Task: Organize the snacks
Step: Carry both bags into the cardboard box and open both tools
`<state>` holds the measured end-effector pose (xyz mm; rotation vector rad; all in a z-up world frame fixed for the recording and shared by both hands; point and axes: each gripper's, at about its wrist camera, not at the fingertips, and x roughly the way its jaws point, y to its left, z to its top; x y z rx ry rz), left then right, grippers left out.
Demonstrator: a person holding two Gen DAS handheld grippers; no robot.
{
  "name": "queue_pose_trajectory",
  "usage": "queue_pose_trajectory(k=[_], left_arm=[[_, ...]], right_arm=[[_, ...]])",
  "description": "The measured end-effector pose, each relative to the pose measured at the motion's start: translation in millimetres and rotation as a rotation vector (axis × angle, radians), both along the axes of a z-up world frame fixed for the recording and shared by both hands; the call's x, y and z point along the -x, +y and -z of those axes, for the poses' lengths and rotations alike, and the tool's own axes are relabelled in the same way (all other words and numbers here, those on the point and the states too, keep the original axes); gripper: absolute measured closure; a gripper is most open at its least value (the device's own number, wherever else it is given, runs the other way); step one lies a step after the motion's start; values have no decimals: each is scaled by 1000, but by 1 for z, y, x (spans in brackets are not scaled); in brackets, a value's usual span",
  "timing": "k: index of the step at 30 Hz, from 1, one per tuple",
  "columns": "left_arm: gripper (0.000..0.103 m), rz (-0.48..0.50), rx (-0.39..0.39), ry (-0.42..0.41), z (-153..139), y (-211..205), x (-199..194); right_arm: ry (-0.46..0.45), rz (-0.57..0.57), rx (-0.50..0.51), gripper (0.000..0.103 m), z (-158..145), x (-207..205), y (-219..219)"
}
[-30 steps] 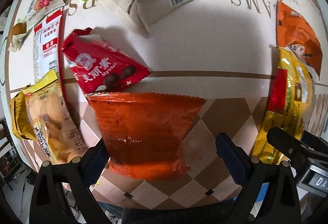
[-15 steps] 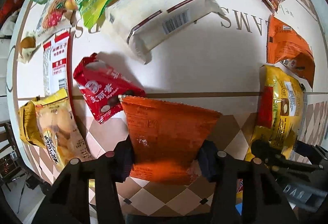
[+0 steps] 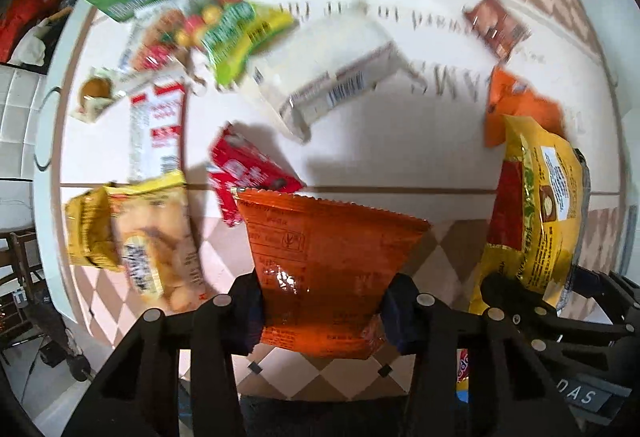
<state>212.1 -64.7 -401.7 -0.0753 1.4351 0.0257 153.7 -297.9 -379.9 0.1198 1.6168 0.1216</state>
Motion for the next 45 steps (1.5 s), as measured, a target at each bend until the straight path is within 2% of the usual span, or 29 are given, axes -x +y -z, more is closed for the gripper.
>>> queue_pose_trajectory(k=[4, 6, 7, 8, 9, 11, 14, 16, 20, 24, 27, 31, 36, 39, 45], left_arm=[[59, -17, 37, -79, -41, 26, 0], [59, -26, 60, -125, -72, 32, -7], [59, -28, 69, -154, -90, 21, -11], [59, -33, 81, -178, -104, 29, -17], [59, -34, 86, -194, -116, 0, -27], [59, -35, 98, -231, -161, -9, -26], [59, -31, 110, -273, -193, 4, -58], [59, -21, 123, -286, -208, 20, -88], [59, -25, 141, -263, -228, 46, -152], [59, -28, 147, -209, -220, 68, -221], [59, -25, 176, -132, -202, 77, -270], [59, -25, 219, 13, -165, 82, -324], [59, -21, 207, 69, -138, 82, -355], [59, -27, 177, 131, -127, 81, -365], [58, -4, 160, 157, -108, 80, -377]], right_arm=[[-59, -19, -46, 15, -38, -1, 0], [-98, -28, -73, 15, -61, -8, 5], [-123, -32, -92, 15, -74, -12, 8], [-140, -34, -106, 15, -86, -18, 9], [-163, -35, -125, 15, -101, -25, 13], [-203, -32, -160, 15, -123, -35, 21], [-264, -28, -182, 15, -161, -66, 31], [-299, -23, -187, 15, -177, -102, 49], [-348, -16, -164, 15, -195, -159, 71], [-336, -12, -129, 15, -200, -239, 101], [-298, -11, -113, 15, -186, -292, 127], [-227, -9, -76, 15, -146, -353, 148], [-144, -5, -36, 15, -102, -386, 163], [-108, -3, -10, 15, -79, -402, 167], [-69, 5, 13, 15, -53, -429, 172]])
